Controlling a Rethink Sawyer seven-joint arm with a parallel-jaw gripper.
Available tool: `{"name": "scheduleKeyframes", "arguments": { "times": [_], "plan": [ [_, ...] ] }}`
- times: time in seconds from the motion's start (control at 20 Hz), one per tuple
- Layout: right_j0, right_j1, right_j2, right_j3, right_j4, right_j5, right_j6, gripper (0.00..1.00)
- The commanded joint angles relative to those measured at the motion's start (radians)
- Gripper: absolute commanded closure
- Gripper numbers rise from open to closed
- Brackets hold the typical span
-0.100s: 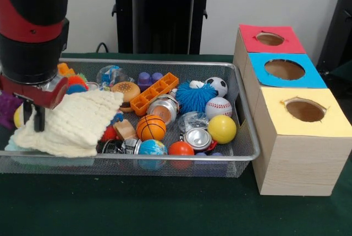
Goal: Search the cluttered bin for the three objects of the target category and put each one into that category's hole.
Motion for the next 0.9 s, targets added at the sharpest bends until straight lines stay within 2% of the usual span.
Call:
{"name": "scheduleKeyframes", "arguments": {
  "times": [0.05,0.2,0.55,0.75,0.9],
  "plan": [
    [-0.016,0.02,0.087,-0.001,-0.073,-0.002,-0.121,0.0],
    [-0.011,0.0,0.085,0.0,-0.065,0.016,-0.099,0.0],
    [0.008,-0.125,0.064,0.062,-0.025,0.082,-0.045,0.0],
    [0.009,-0.166,0.083,0.078,0.019,0.134,-0.018,0.0],
    [0.003,-0.209,0.108,0.12,0.067,0.131,0.019,0.0]
  ]
}}
